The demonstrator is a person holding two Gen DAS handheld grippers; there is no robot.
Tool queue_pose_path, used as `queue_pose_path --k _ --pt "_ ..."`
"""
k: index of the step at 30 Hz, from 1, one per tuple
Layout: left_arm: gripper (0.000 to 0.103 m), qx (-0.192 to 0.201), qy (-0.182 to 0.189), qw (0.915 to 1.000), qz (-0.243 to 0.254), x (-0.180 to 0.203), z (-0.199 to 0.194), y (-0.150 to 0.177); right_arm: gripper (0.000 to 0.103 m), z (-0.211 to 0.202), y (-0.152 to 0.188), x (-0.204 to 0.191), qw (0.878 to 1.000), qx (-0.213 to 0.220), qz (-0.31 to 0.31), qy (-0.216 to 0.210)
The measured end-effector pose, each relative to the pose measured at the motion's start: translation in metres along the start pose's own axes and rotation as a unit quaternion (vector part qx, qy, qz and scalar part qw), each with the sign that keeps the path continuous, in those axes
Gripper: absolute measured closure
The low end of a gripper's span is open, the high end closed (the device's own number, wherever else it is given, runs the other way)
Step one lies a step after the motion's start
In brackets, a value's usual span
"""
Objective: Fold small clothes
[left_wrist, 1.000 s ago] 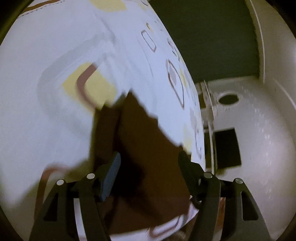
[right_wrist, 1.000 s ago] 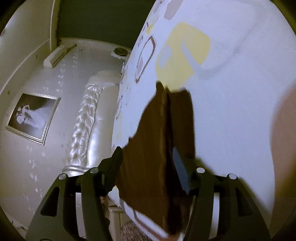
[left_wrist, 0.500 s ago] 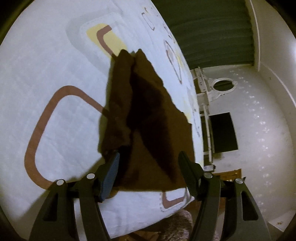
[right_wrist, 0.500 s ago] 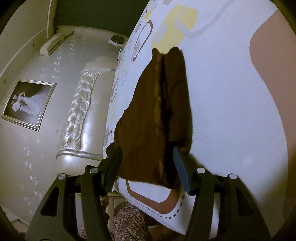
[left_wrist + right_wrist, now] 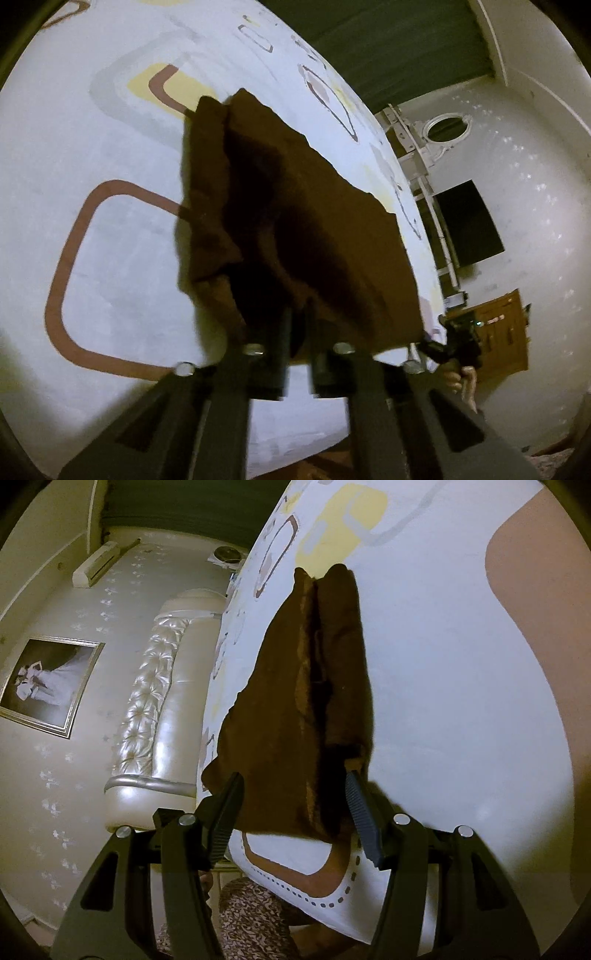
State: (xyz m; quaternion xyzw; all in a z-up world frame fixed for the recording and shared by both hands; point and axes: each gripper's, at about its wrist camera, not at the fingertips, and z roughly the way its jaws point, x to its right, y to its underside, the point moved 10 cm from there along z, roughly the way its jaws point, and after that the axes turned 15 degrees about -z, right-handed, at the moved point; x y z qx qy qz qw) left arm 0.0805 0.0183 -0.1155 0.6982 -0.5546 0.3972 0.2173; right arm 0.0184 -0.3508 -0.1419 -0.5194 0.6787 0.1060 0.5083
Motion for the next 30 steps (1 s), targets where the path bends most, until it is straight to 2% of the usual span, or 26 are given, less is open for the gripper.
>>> queue_pose_path --k 2,5,9,13,19,21,22,24,26,27,28,29,30 --pt "0.099 0.009 0.001 0.9998 0.016 0.001 -0.005 0.005 0.046 -0.001 0.002 -0.001 1.000 -0.004 -0.006 0.005" --pt "0.099 0.014 -0.019 0.9990 0.038 -0.005 -0.008 0.013 0.046 0.000 0.006 0.001 1.000 -0.014 -0.015 0.018" --pt "0.099 0.008 -0.038 0.9992 0.004 -0.031 -0.008 0.013 0.046 0.000 0.010 0.003 0.999 -0.020 -0.022 0.030" --pt "0.099 0.007 -0.008 0.9988 -0.049 -0.045 -0.012 0.009 0.046 0.000 0.012 0.001 0.998 -0.026 -0.032 0.039" --pt "0.098 0.015 -0.022 0.9992 -0.028 -0.035 -0.009 0.007 0.046 0.000 0.011 -0.002 0.997 -0.026 -0.049 0.056" --pt "0.093 0.023 -0.017 0.9993 -0.023 -0.027 -0.009 0.004 0.046 -0.001 0.011 -0.005 0.996 -0.026 -0.058 0.060" --pt "0.081 0.026 -0.016 0.9992 -0.024 -0.024 -0.009 0.002 0.046 -0.001 0.010 -0.007 0.996 -0.024 -0.063 0.063" --pt "0.063 0.035 -0.011 0.9989 -0.030 -0.018 -0.008 -0.002 0.046 0.000 0.010 -0.011 0.996 -0.025 -0.069 0.059" --pt "0.060 0.032 -0.011 0.9989 -0.032 -0.014 -0.001 -0.002 0.047 0.005 0.011 -0.011 0.995 -0.032 -0.072 0.061" --pt "0.060 0.026 -0.017 0.9989 -0.035 -0.014 0.005 -0.002 0.048 0.008 0.011 -0.010 0.995 -0.035 -0.074 0.065" --pt "0.060 0.023 -0.019 0.9989 -0.036 -0.014 0.009 -0.001 0.060 0.011 0.012 -0.009 0.994 -0.039 -0.076 0.070" --pt "0.060 0.020 -0.022 0.9991 -0.032 -0.013 0.012 -0.001 0.078 0.014 0.014 -0.007 0.993 -0.045 -0.080 0.077" --pt "0.066 0.020 -0.030 0.9991 -0.022 -0.011 0.014 0.000 0.088 0.018 0.018 -0.005 0.991 -0.058 -0.085 0.088"
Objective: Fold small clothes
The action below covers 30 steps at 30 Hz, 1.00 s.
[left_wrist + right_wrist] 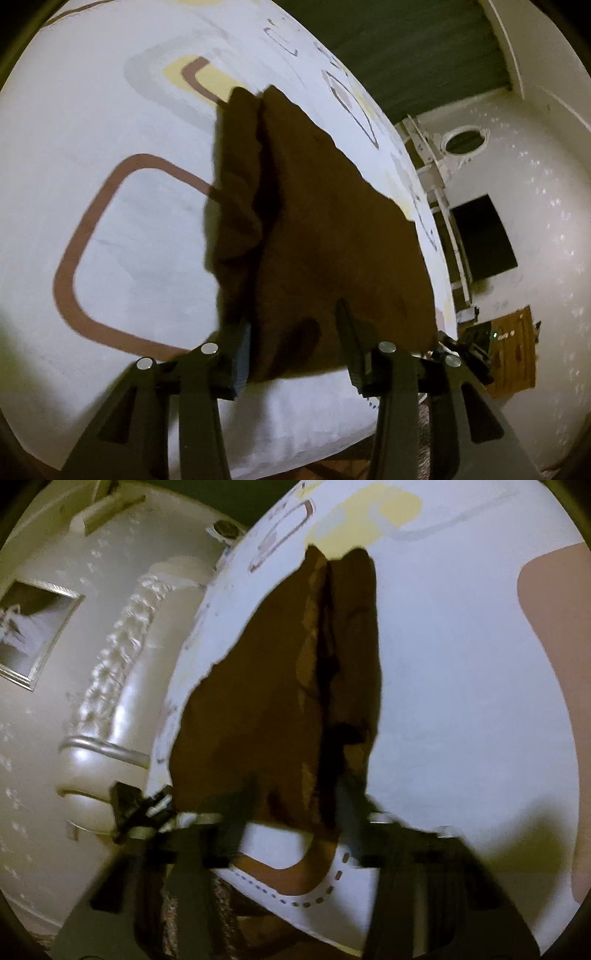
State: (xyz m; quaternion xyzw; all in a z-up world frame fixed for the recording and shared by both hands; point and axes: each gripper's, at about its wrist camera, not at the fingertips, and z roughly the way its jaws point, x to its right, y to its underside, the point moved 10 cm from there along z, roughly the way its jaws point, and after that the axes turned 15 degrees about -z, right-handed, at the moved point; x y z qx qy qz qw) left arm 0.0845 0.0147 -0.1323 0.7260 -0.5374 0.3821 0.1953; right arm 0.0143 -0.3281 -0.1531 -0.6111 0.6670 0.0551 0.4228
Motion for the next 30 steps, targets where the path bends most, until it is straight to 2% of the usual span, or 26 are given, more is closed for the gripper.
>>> queue_pose_path --k 1,3,5,12,16,19,24,30 --pt "0.077 0.002 -0.010 0.9999 0.009 0.000 0.001 -0.001 0.100 0.002 0.002 0.000 1.000 -0.007 -0.005 0.005" --pt "0.094 -0.005 -0.035 0.9990 0.027 -0.003 0.005 0.001 0.100 0.001 0.006 -0.007 1.000 -0.006 -0.021 0.010" --pt "0.097 -0.010 -0.046 0.9984 0.030 -0.007 0.007 0.000 0.100 -0.005 0.009 -0.011 1.000 -0.001 -0.023 0.007" --pt "0.099 -0.011 -0.039 0.9991 0.008 -0.016 0.004 -0.014 0.100 -0.023 0.016 0.000 1.000 0.021 0.012 -0.015" --pt "0.099 -0.010 -0.044 0.9989 0.010 -0.017 0.004 -0.020 0.100 -0.029 0.011 -0.009 0.999 0.028 0.004 -0.026" --pt "0.099 -0.008 -0.044 0.9989 0.010 -0.019 0.004 -0.024 0.100 -0.029 0.013 -0.009 1.000 0.022 -0.004 -0.019" --pt "0.099 -0.009 -0.037 0.9993 0.001 -0.025 0.005 -0.025 0.101 -0.022 0.035 0.017 0.999 0.008 0.029 -0.016" --pt "0.099 -0.009 -0.041 0.9991 0.007 -0.025 0.004 -0.024 0.101 -0.022 0.034 0.015 0.999 0.007 0.027 -0.016"
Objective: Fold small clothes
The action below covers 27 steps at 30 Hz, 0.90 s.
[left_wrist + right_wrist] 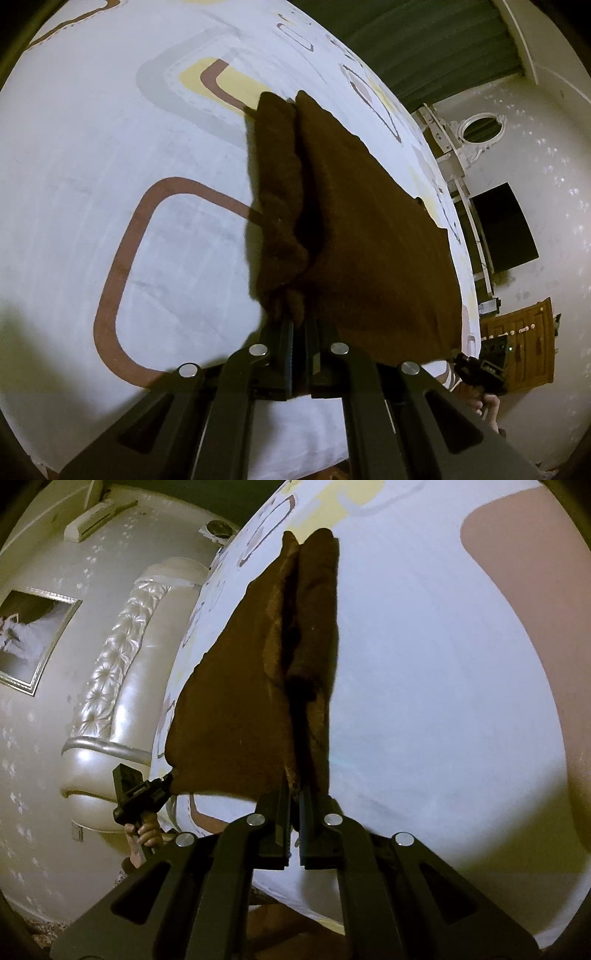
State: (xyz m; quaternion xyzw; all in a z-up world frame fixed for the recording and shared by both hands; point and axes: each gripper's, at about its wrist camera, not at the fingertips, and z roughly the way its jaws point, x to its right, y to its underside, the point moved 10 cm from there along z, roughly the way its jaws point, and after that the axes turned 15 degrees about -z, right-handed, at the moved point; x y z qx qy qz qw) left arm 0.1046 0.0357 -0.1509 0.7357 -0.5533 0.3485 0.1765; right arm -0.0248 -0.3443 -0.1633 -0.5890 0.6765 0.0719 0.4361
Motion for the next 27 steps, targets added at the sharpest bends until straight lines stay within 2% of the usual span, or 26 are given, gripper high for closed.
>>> queue_pose_path --k 27 --pt "0.099 0.012 -0.010 0.9999 0.002 -0.0008 -0.0044 0.0059 0.100 0.0071 -0.0067 0.0051 1.000 0.003 0.025 -0.006"
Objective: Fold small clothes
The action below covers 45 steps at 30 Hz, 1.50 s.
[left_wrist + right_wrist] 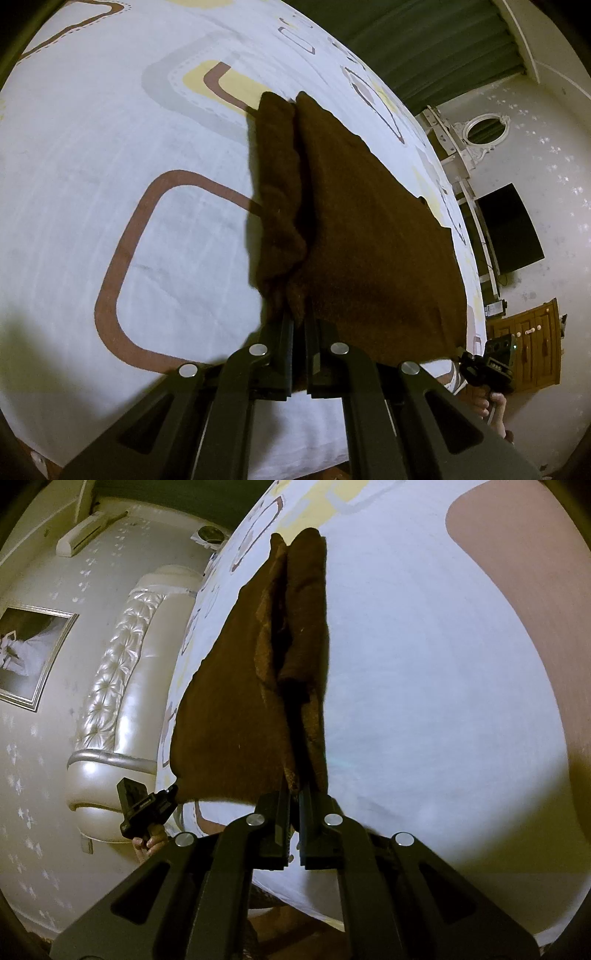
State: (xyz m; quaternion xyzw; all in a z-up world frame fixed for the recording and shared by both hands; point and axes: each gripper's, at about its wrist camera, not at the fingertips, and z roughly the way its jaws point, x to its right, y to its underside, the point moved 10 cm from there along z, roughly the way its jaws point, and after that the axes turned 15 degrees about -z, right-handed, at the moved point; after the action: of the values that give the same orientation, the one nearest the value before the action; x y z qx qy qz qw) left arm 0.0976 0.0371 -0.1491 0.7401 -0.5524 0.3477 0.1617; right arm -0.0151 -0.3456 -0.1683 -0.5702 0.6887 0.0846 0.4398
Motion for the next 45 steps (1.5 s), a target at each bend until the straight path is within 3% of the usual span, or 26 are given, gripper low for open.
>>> queue_pose_path --k 12,17,20,22,29,32,41,45 --pt "0.098 0.007 -0.016 0.9998 -0.004 -0.001 -0.007 0.004 0.100 -0.009 0.002 0.007 1.000 0.003 0.019 0.007" --pt "0.097 0.012 -0.020 0.9996 -0.013 -0.001 -0.015 0.007 0.093 -0.019 0.002 0.004 1.000 0.004 0.012 0.025" --pt "0.082 0.018 -0.026 0.9994 -0.014 -0.002 -0.022 0.009 0.089 -0.023 0.002 0.003 0.999 0.003 0.004 0.042" --pt "0.065 0.035 -0.038 0.9986 -0.007 -0.003 -0.030 0.009 0.087 -0.024 0.002 -0.001 0.999 0.003 -0.001 0.045" --pt "0.063 0.071 -0.086 0.9933 0.031 -0.002 -0.040 0.008 0.077 -0.019 0.003 -0.022 0.998 0.002 -0.024 0.058" --pt "0.054 0.083 -0.098 0.9906 0.045 0.000 -0.041 0.008 0.075 -0.016 0.003 -0.031 0.998 0.002 -0.031 0.055" --pt "0.047 0.077 -0.073 0.9939 0.033 0.007 -0.037 0.012 0.066 -0.006 0.000 -0.054 0.998 0.005 -0.040 0.047" --pt "0.045 0.063 -0.037 0.9973 0.006 0.009 -0.034 0.014 0.064 0.000 -0.001 -0.064 0.998 0.004 -0.044 0.044"
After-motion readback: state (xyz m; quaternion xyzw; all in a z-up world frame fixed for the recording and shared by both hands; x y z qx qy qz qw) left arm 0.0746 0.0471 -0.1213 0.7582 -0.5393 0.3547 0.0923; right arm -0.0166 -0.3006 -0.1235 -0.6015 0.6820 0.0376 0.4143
